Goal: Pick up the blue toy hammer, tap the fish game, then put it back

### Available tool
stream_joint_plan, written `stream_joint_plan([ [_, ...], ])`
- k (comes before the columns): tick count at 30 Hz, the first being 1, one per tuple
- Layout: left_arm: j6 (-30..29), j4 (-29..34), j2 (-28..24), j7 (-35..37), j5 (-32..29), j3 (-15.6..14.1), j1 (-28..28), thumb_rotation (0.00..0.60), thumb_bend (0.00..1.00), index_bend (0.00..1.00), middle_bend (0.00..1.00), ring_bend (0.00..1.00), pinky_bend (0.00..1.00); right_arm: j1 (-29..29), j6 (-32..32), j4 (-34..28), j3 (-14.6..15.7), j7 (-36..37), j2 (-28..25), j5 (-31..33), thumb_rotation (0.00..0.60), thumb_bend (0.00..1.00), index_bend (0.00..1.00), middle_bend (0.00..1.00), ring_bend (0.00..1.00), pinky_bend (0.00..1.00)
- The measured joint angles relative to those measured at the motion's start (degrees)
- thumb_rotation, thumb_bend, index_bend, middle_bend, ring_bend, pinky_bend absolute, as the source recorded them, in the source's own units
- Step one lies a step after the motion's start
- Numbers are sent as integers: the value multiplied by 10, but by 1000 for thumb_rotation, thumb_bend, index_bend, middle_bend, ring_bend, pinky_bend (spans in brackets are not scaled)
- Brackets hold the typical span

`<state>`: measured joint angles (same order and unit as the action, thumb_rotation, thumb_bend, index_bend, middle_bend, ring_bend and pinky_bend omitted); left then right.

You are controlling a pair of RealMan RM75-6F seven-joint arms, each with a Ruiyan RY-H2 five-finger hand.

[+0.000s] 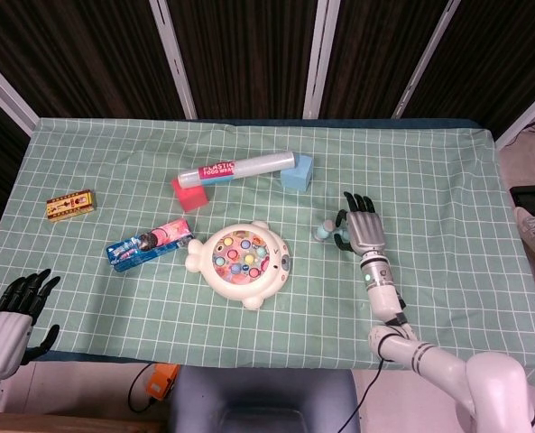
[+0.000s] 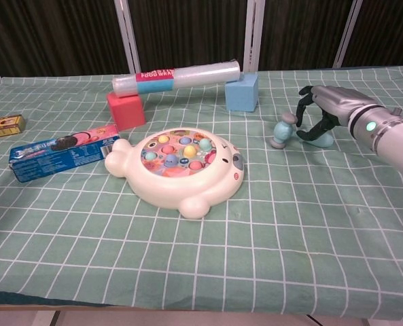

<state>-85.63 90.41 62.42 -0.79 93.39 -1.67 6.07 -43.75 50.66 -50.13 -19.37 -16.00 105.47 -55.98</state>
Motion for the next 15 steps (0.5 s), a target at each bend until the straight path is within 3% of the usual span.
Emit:
stream_joint_plan([
  [15, -1, 0, -1, 1, -1, 0, -1, 600, 403, 0, 0, 0, 87, -4, -7, 18, 1, 2, 11, 1, 600, 516, 617, 171, 0, 0],
])
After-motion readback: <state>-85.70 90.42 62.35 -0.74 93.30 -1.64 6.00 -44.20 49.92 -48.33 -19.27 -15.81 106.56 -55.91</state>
